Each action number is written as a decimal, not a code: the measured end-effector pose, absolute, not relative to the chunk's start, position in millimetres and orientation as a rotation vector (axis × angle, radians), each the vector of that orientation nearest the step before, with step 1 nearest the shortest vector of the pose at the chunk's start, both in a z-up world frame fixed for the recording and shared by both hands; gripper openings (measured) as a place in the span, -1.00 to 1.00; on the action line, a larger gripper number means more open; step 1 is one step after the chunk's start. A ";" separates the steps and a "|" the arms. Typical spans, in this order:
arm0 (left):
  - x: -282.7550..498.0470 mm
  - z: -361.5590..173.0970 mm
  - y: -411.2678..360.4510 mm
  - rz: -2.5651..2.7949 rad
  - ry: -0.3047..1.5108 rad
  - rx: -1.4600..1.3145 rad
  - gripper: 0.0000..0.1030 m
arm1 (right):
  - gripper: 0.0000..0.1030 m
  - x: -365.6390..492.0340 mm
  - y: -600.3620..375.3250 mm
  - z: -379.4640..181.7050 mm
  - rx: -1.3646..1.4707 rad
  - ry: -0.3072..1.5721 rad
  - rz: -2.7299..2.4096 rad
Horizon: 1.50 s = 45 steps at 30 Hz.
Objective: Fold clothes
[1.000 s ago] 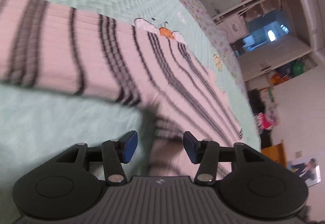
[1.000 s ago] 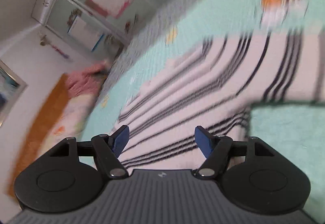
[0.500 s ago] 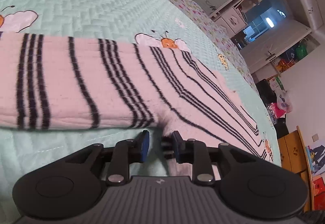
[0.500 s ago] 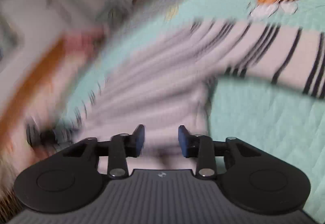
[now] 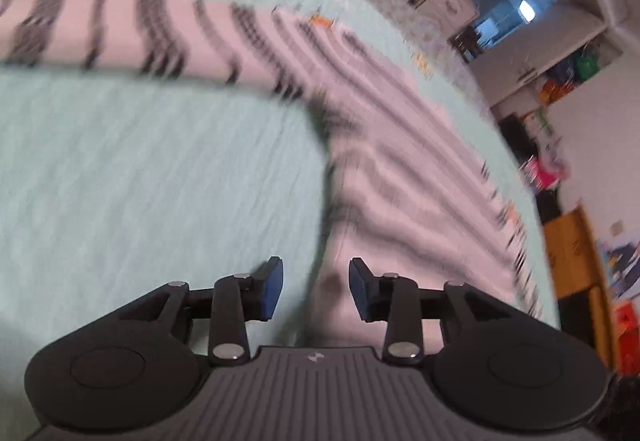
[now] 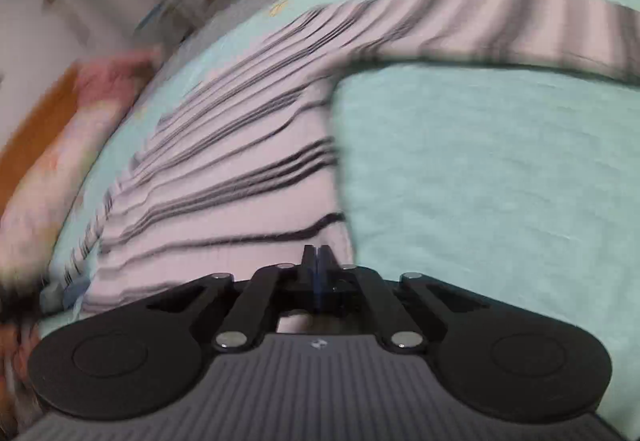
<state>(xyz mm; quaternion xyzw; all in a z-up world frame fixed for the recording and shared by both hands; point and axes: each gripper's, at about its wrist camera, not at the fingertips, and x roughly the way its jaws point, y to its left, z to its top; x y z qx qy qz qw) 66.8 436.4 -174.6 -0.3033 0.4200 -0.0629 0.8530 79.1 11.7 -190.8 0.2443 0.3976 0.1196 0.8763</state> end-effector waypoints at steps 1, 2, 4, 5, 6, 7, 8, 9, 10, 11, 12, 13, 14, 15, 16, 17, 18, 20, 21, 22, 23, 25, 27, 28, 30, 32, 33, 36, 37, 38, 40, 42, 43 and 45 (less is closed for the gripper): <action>53.5 -173.9 433.7 -0.138 0.883 -0.611 -0.24 | -0.93 70.9 13.0 -184.1 0.506 0.812 0.237; 42.1 -172.4 431.0 -0.132 0.890 -0.590 -0.24 | -0.67 62.8 14.3 -177.3 0.503 0.794 0.225; 23.3 -166.4 426.8 -0.129 0.896 -0.575 -0.21 | -0.47 43.8 19.7 -163.7 0.479 0.760 0.272; 15.0 -162.4 422.8 -0.129 0.889 -0.566 -0.18 | -0.35 34.5 28.8 -159.4 0.471 0.764 0.342; 6.8 -158.3 418.5 -0.130 0.880 -0.557 -0.10 | -0.28 25.2 38.0 -155.1 0.463 0.769 0.412; 2.7 -154.6 409.9 -0.142 0.877 -0.533 0.09 | -0.12 18.6 46.0 -155.0 0.446 0.792 0.465; -1.0 -151.8 399.9 -0.165 0.885 -0.491 0.18 | -0.03 16.5 49.1 -161.8 0.415 0.839 0.475; -4.9 -153.0 390.5 -0.172 0.907 -0.442 0.24 | -0.04 14.6 52.1 -168.7 0.382 0.885 0.484; -9.8 -155.0 389.0 -0.164 0.913 -0.435 0.23 | -0.30 10.4 46.5 -169.6 0.377 0.882 0.445; -14.9 -157.0 388.7 -0.153 0.917 -0.435 0.22 | -0.57 6.1 40.6 -170.3 0.372 0.876 0.404; -20.0 -159.0 388.4 -0.143 0.920 -0.435 0.22 | -0.57 1.8 34.7 -171.0 0.367 0.871 0.364; -25.1 -161.1 388.1 -0.132 0.923 -0.435 0.22 | -0.56 -2.5 28.8 -171.7 0.363 0.865 0.323; -30.2 -163.1 387.9 -0.122 0.926 -0.435 0.22 | -0.53 -6.8 22.9 -172.4 0.358 0.859 0.283; -35.3 -165.1 387.6 -0.112 0.930 -0.435 0.22 | -0.51 -12.5 18.1 -166.6 0.347 0.848 0.275; -38.9 -165.3 390.1 -0.108 0.929 -0.456 0.22 | -0.33 -21.4 10.5 -163.5 0.388 0.838 0.283; -43.3 -164.9 393.0 -0.103 0.925 -0.477 0.22 | 0.02 -30.3 2.8 -160.4 0.431 0.829 0.291; -45.7 -165.5 396.2 -0.092 0.921 -0.496 0.22 | 0.17 -39.3 -5.0 -157.4 0.474 0.819 0.299; -56.1 -164.9 400.7 -0.076 0.920 -0.528 0.22 | 0.28 -50.5 -17.8 -159.7 0.563 0.809 0.283; -60.2 -165.1 399.9 -0.074 0.922 -0.529 0.23 | 0.29 -53.2 -19.0 -164.6 0.590 0.819 0.290; -64.0 -165.3 398.6 -0.073 0.924 -0.527 0.22 | 0.29 -55.9 -20.1 -169.7 0.617 0.829 0.297; -66.1 -165.2 396.1 -0.074 0.924 -0.514 0.23 | 0.29 -58.6 -21.2 -174.8 0.644 0.839 0.305; -68.5 -164.7 390.5 -0.083 0.926 -0.487 0.31 | 0.29 -63.9 -23.4 -184.9 0.697 0.858 0.319; -68.4 -164.8 384.4 -0.089 0.931 -0.461 0.38 | 0.29 -65.0 -13.1 -186.5 0.682 0.866 0.359; -67.6 -165.3 381.3 -0.085 0.934 -0.448 0.39 | 0.29 -64.0 -7.8 -186.6 0.658 0.869 0.362; -67.5 -166.1 376.4 -0.088 0.937 -0.415 0.43 | 0.29 -60.8 -3.6 -186.2 0.641 0.869 0.363; -69.2 -167.2 373.5 -0.094 0.946 -0.398 0.46 | 0.31 -57.3 -4.4 -187.4 0.680 0.868 0.374; -70.1 -167.7 372.1 -0.097 0.950 -0.391 0.46 | 0.31 -55.5 -4.9 -188.0 0.699 0.868 0.380; -74.1 -169.0 372.3 -0.098 0.964 -0.417 0.46 | 0.31 -59.7 -16.8 -192.7 0.758 0.874 0.409; -75.2 -169.0 373.3 -0.093 0.965 -0.431 0.46 | 0.30 -62.7 -20.8 -194.7 0.785 0.880 0.423; -77.1 -168.1 375.2 -0.086 0.965 -0.453 0.46 | 0.29 -66.1 -25.2 -195.2 0.811 0.880 0.429; -84.5 -164.9 377.9 -0.075 0.960 -0.463 0.46 | 0.29 -76.2 -33.1 -193.0 0.838 0.867 0.426; -94.5 -160.5 376.3 -0.071 0.949 -0.423 0.46 | 0.29 -88.9 -35.5 -185.2 0.775 0.835 0.416; -99.7 -159.4 369.5 -0.074 0.941 -0.347 0.46 | 0.29 -95.0 -30.8 -179.9 0.688 0.823 0.407; -110.3 -157.7 354.0 -0.082 0.922 -0.176 0.46 | 0.29 -106.4 -18.9 -170.3 0.508 0.798 0.392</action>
